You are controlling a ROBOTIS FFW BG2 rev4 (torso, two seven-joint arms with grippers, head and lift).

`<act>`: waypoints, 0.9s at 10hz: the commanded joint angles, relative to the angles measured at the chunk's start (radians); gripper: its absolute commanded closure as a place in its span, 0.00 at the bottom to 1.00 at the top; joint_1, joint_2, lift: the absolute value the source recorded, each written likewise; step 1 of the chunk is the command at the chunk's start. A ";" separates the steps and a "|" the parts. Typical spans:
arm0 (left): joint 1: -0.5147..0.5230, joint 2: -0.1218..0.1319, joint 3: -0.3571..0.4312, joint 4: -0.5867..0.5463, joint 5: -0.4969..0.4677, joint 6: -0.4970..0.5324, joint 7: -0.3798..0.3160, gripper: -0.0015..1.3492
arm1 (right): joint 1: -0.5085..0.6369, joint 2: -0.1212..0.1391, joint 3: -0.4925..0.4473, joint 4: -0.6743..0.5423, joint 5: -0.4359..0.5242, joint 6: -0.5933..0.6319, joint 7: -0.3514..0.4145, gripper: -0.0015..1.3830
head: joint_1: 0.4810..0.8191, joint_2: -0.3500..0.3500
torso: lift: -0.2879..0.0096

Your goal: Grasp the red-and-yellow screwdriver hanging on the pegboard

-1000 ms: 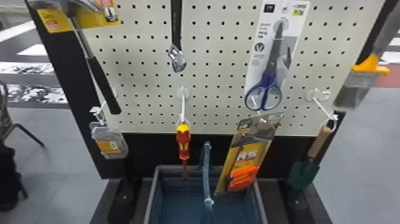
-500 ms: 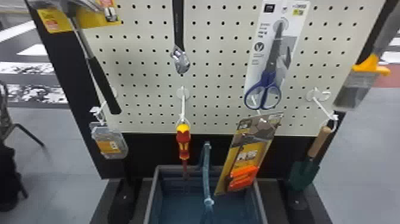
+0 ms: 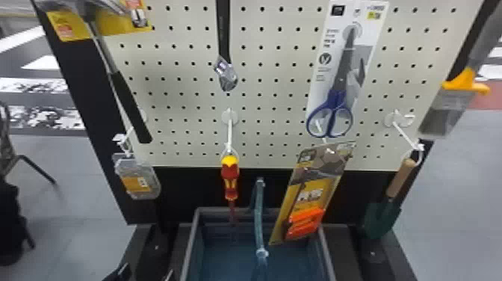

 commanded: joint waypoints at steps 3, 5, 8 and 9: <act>-0.116 -0.002 0.021 0.002 0.006 0.075 -0.111 0.34 | -0.008 0.000 0.000 0.002 0.004 0.009 0.013 0.24 | 0.20 0.50 | 0.63; -0.197 -0.002 0.021 0.012 0.020 0.109 -0.186 0.34 | -0.015 0.006 0.000 0.010 0.007 0.010 0.019 0.24 | 0.20 0.50 | 0.63; -0.322 -0.005 0.020 0.078 0.036 0.162 -0.307 0.33 | -0.025 0.014 0.000 0.015 0.014 0.018 0.033 0.24 | 0.20 0.50 | 0.63; -0.354 -0.005 0.014 0.095 0.031 0.170 -0.332 0.33 | -0.025 0.017 0.000 0.015 0.016 0.020 0.036 0.24 | 0.20 0.50 | 0.63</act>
